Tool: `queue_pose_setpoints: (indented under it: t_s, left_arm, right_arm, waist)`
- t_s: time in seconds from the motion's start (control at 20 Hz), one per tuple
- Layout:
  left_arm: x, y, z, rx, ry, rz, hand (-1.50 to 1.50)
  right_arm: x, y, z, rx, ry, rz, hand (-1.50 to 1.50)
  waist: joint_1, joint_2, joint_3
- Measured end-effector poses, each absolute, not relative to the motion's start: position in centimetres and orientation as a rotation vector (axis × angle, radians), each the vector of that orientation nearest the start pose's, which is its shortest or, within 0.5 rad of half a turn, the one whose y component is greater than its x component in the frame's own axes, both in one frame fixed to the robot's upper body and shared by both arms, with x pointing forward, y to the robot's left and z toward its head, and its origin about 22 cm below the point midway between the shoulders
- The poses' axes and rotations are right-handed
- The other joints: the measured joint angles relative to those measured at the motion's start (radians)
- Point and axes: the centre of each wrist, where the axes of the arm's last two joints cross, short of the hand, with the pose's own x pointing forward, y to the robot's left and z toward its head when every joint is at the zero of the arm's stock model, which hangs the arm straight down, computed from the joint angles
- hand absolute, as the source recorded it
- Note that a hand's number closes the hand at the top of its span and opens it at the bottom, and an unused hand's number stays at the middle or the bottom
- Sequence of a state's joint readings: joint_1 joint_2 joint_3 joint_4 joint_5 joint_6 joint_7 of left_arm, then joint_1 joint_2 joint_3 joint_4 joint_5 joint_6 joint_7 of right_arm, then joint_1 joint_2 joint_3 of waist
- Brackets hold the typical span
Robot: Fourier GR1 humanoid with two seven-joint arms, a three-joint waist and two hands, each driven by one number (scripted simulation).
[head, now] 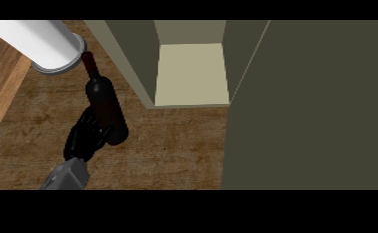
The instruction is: Pick up the wine, place it into the cabinet and close the cabinet
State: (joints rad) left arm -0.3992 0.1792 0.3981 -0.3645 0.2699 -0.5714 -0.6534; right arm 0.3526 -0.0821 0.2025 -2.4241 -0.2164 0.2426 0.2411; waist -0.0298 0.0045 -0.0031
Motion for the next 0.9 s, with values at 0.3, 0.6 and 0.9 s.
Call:
queue_pose_setpoints:
  t_s: [0.3, 0.6, 0.9]
  left_arm:
    - [26.5, 30.5, -14.2, -0.488, -1.513, 0.388, 1.50]
    - [26.9, 29.3, -14.0, -0.342, -1.648, 0.283, 1.50]
    - [24.6, 29.1, -15.0, -0.166, -1.700, 0.130, 1.50]
  right_arm:
    - [12.3, -22.4, 13.6, 0.370, -1.830, 0.249, -1.50]
    - [12.3, -22.7, 13.6, 0.353, -1.833, 0.257, -1.50]
    - [12.2, -22.4, 13.3, 0.369, -1.830, 0.238, -1.50]
  waist:
    - [0.003, -0.001, 0.000]
    - [0.005, -0.002, 0.001]
    - [0.018, -0.006, 0.003]
